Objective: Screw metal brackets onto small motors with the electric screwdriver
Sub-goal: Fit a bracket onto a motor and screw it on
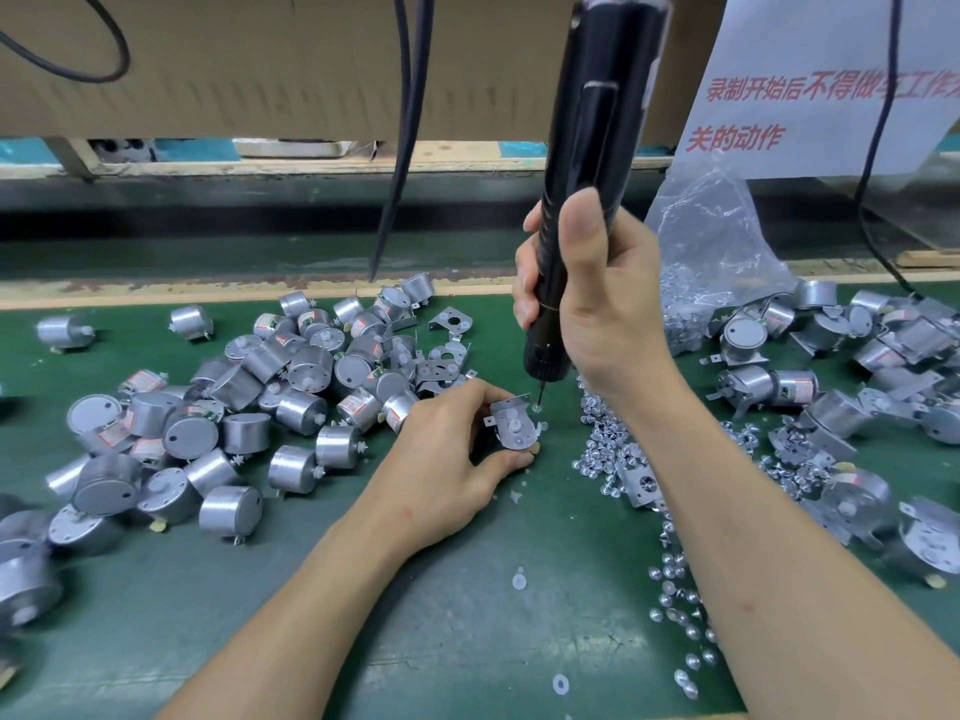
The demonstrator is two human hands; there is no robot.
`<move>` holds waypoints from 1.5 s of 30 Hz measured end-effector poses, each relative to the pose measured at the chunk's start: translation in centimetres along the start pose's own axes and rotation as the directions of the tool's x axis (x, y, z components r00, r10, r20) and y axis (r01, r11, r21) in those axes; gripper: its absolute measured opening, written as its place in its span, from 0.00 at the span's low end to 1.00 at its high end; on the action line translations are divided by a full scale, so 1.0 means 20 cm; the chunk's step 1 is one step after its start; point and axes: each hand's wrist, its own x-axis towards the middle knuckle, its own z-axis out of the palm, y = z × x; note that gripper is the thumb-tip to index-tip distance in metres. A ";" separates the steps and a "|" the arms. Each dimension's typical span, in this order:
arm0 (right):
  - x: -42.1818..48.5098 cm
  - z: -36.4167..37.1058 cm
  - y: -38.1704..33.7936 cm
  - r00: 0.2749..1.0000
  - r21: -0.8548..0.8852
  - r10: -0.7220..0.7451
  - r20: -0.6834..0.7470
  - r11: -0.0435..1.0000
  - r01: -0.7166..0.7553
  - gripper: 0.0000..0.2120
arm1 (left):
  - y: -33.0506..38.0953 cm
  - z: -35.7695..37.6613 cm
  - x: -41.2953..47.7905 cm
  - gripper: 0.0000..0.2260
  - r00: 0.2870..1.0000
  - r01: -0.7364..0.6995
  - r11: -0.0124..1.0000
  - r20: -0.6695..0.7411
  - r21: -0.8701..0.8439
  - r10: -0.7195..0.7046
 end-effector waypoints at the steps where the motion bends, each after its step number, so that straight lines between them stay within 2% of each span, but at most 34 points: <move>1: 0.00 0.01 -0.02 1.000 0.016 -0.006 -0.002 1.000 0.006 0.32 | 0.00 0.00 0.00 0.14 1.000 -0.003 1.000 -0.001 0.000 0.003; 11: 0.00 0.08 -0.02 1.000 0.023 -0.001 -0.001 1.000 0.001 0.34 | -0.01 0.00 0.00 0.15 1.000 -0.007 1.000 -0.016 0.017 0.008; 18: -0.01 0.07 0.00 1.000 0.013 -0.024 0.007 1.000 0.024 0.42 | -0.02 0.01 0.00 0.16 1.000 0.003 1.000 -0.017 0.012 -0.003; 45: -0.01 0.09 0.05 0.999 -0.001 0.010 0.039 1.000 -0.010 0.43 | 0.01 0.00 0.00 0.16 0.999 0.003 1.000 -0.032 0.024 -0.002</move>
